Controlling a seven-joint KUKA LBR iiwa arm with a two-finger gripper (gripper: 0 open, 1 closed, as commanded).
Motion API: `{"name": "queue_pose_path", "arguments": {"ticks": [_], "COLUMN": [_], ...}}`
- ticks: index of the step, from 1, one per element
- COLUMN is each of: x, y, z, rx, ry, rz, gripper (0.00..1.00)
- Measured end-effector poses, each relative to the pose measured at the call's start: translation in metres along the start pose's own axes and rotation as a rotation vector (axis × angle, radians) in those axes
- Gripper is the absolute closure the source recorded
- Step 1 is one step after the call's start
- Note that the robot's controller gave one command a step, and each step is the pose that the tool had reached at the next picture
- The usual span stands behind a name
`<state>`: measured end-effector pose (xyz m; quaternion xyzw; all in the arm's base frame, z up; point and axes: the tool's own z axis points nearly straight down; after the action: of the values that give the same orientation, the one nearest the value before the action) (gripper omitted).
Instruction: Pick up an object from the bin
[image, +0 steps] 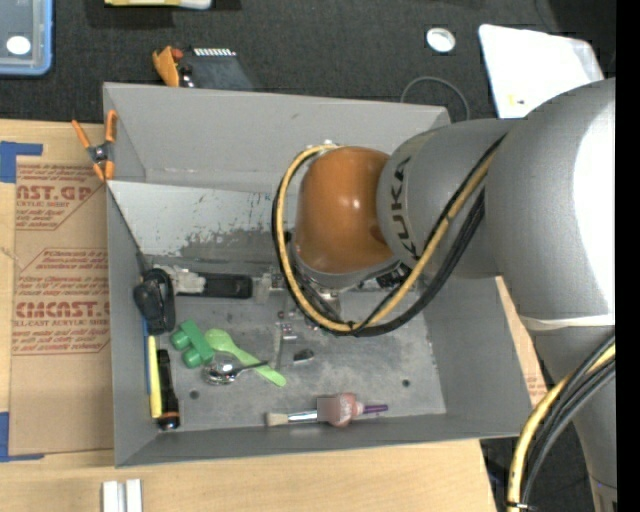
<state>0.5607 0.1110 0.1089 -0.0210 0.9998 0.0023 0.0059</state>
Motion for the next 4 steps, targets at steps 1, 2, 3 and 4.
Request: {"name": "queue_pose_path", "arguments": {"ticks": [1, 2, 3, 4], "x": [0.014, -0.011, 0.004, -0.015], "y": [0.004, 0.043, 0.000, 0.006], "z": [0.033, 0.014, -0.035, -0.021], "rx": [0.002, -0.003, 0.000, 0.002], "ry": [0.016, -0.003, 0.014, -0.005], "rz": [0.002, -0.006, -0.071, -0.112], "gripper": [0.00, 0.00, 0.00, 0.00]}}
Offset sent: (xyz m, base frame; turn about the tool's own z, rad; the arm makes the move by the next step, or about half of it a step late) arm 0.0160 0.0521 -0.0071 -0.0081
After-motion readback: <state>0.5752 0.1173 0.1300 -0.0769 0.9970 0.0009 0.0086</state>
